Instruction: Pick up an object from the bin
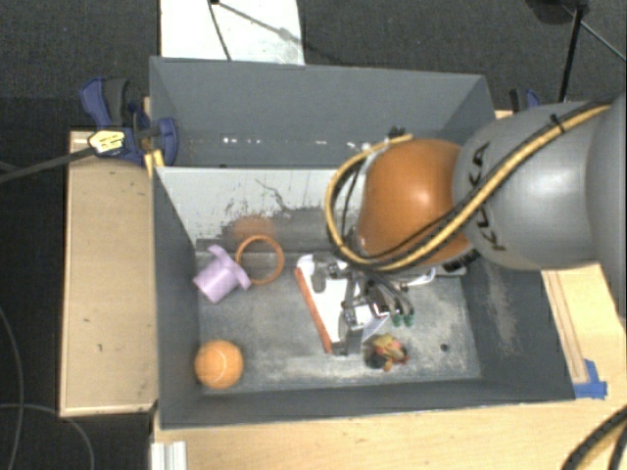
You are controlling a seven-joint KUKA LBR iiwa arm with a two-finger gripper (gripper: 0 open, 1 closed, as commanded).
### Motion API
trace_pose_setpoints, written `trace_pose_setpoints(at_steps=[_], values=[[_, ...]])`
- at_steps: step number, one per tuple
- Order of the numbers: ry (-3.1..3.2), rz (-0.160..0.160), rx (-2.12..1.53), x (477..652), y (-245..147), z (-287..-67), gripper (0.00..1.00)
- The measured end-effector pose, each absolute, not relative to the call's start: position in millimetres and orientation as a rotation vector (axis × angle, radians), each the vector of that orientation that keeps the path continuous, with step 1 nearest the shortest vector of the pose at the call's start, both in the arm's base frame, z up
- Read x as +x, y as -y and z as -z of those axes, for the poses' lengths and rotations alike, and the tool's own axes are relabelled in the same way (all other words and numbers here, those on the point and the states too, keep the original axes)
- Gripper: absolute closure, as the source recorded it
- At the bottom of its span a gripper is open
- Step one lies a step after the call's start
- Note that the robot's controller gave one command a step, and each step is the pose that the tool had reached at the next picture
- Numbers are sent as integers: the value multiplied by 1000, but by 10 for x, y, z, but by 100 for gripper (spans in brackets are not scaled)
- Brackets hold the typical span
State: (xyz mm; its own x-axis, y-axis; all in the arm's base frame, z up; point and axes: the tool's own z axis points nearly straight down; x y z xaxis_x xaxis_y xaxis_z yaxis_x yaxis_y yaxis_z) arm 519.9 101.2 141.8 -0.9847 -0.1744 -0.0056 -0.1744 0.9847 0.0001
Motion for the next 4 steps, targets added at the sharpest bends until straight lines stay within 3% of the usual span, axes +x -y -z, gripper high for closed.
trace_pose_setpoints(at_steps=[1, 2, 4], values=[[-3138, -4, -216, 5189, -552, -1336, 0], [-3128, 4, -269, 5188, -176, -1419, 0], [-3133, -1, -175, 4859, -83, -810, 0]])
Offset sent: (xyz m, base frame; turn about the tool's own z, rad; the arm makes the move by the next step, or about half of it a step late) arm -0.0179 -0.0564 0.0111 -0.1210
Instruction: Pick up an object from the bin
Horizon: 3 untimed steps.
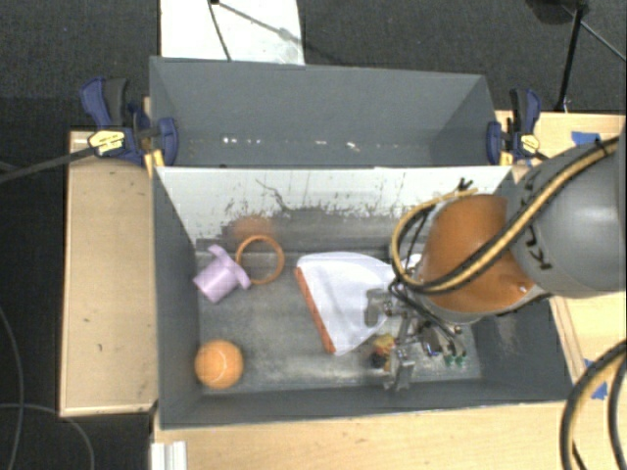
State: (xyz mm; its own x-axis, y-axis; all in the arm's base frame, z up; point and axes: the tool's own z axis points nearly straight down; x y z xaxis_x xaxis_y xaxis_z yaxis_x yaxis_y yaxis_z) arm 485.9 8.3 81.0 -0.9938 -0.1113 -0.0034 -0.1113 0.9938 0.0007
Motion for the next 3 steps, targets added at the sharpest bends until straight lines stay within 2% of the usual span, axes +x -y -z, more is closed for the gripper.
trace_pose_setpoints(at_steps=[1, 2, 3], values=[[-3129, -1, -215, 4825, -98, -698, 100], [-3128, -1, -225, 4830, -114, -730, 100], [-3131, -1, -228, 4987, -225, -1944, 100]])
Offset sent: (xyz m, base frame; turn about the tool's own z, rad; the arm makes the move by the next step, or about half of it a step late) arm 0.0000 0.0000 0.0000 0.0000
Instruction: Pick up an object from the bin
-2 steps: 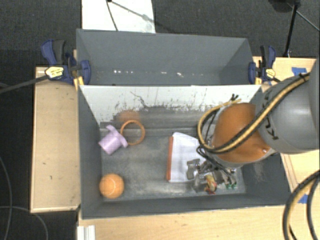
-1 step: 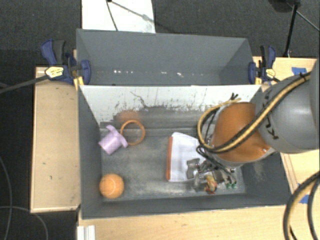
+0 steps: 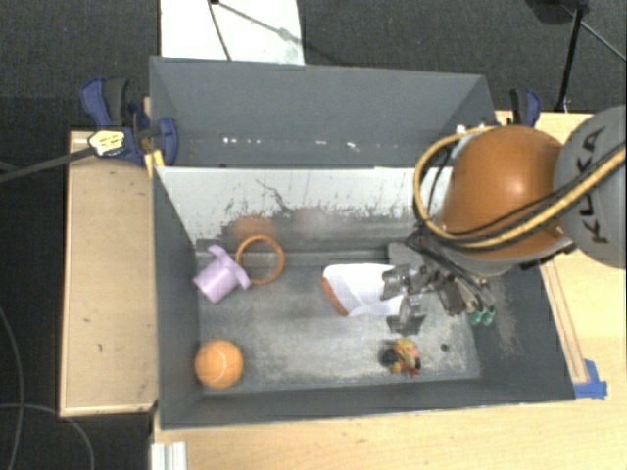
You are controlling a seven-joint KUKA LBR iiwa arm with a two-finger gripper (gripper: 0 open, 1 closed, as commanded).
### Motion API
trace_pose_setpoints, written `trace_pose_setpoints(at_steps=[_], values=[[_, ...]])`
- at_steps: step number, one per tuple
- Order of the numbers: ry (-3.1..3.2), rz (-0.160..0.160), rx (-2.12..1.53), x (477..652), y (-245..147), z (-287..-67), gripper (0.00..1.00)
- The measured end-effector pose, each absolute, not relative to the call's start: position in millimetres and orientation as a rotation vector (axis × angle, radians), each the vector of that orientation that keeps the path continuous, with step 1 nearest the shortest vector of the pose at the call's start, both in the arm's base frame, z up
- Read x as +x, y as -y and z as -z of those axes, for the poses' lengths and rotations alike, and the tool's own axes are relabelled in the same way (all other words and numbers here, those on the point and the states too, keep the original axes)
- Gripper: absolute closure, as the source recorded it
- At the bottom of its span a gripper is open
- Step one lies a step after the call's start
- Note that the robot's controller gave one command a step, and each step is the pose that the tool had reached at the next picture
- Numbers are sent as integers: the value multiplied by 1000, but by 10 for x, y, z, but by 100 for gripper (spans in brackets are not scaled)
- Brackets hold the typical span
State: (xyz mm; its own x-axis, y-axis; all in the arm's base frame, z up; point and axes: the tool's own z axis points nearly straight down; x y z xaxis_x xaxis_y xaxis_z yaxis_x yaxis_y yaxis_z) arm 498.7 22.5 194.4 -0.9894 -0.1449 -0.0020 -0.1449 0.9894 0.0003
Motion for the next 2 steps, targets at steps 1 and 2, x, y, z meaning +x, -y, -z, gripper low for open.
trace_pose_setpoints(at_steps=[1, 2], values=[[-3132, -1, -226, 4987, -225, -1943, 100], [-3133, -1, -232, 4961, -211, -2164, 100]])
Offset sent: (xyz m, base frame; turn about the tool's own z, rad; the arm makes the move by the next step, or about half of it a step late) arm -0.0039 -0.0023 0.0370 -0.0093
